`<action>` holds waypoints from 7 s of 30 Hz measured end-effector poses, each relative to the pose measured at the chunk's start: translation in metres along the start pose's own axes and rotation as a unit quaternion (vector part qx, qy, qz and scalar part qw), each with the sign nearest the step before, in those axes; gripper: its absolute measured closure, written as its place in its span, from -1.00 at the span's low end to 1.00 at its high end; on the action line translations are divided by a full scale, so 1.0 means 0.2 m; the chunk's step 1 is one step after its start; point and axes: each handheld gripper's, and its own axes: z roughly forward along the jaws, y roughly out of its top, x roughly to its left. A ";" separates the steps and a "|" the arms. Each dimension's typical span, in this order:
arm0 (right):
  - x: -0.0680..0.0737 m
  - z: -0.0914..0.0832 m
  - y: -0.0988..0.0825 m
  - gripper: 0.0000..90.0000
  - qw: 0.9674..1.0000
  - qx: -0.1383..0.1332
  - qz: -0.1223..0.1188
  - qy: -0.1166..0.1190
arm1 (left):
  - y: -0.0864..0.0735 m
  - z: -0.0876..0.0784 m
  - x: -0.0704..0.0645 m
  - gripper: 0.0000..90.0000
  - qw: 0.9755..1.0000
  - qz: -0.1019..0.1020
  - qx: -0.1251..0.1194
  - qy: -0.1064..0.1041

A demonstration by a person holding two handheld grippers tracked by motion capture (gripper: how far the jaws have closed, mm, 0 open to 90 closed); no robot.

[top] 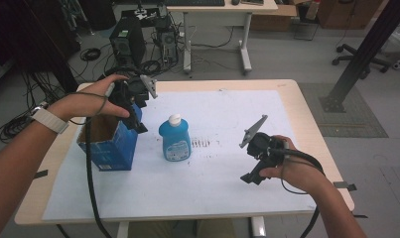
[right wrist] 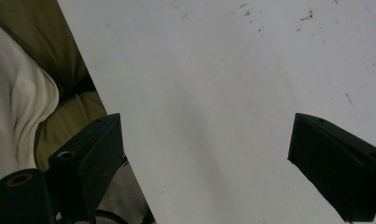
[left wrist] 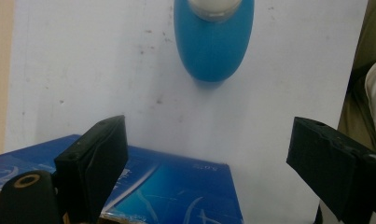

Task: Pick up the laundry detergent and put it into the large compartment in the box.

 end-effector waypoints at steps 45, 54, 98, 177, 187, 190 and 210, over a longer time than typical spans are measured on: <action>-0.01 -0.01 -0.01 -0.76 1.000 -0.006 -0.004 0.001 | 0.08 -0.10 -0.03 -0.79 0.999 -0.034 -0.015 0.024; -0.01 -0.01 -0.01 -0.76 1.000 -0.005 -0.005 -0.001 | 0.11 -0.10 -0.04 -0.81 0.999 -0.044 -0.017 0.024; -0.04 -0.02 -0.02 -0.77 1.000 -0.009 0.001 -0.004 | 0.31 0.01 -0.02 -0.79 1.000 0.017 -0.015 -0.005; -0.05 -0.01 -0.06 -0.77 1.000 -0.009 0.006 -0.001 | 0.37 0.28 -0.02 -0.81 1.000 0.008 -0.012 -0.014; -0.04 -0.01 -0.06 -0.77 1.000 -0.009 0.007 0.000 | 0.36 0.32 -0.02 -0.81 1.000 0.009 -0.012 -0.013; -0.04 -0.01 -0.06 -0.77 1.000 -0.010 0.007 0.000 | 0.35 0.34 -0.02 -0.81 1.000 0.009 -0.009 -0.015; -0.05 0.00 -0.07 -0.76 1.000 -0.009 0.009 0.002 | 0.34 0.40 0.00 -0.77 1.000 0.005 -0.007 -0.018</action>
